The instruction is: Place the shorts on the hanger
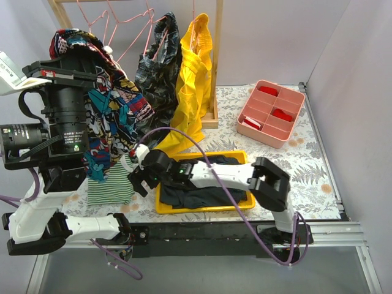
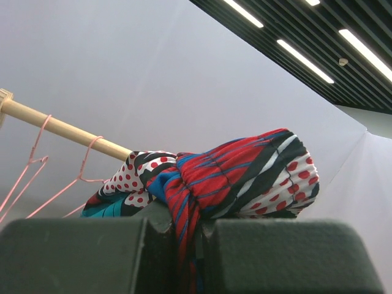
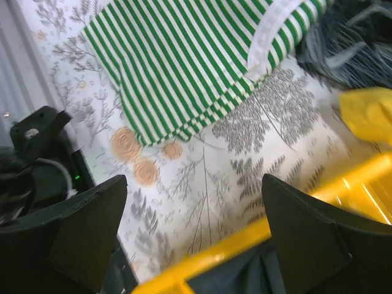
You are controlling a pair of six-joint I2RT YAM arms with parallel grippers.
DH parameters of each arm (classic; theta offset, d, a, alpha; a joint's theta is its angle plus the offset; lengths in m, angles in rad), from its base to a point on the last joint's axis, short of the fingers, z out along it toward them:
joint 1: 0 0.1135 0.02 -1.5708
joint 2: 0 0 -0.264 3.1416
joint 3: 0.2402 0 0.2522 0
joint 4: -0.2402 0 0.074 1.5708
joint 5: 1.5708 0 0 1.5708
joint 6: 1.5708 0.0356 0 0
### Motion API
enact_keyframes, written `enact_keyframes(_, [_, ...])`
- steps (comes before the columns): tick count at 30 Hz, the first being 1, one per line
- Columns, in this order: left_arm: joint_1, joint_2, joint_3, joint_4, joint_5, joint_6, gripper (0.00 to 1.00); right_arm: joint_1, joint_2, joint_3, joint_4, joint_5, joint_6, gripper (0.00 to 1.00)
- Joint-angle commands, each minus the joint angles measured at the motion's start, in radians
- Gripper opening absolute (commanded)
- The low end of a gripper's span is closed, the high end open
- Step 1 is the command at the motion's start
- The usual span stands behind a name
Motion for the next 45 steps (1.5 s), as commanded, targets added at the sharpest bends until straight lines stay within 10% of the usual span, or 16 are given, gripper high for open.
enact_keyframes(1, [0.002,-0.043,-0.047,0.04,0.031,0.003,0.0,-0.004,0.139,0.184,-0.04,-0.024,-0.096,0.99])
enact_keyframes(13, [0.002,-0.138,-0.153,-0.008,0.019,-0.06,0.0,-0.032,0.155,0.019,-0.082,0.094,-0.078,0.98])
enact_keyframes(45, [0.002,-0.199,-0.248,-0.584,0.116,-0.455,0.0,-0.203,-0.691,-0.855,-0.051,0.229,0.219,0.99])
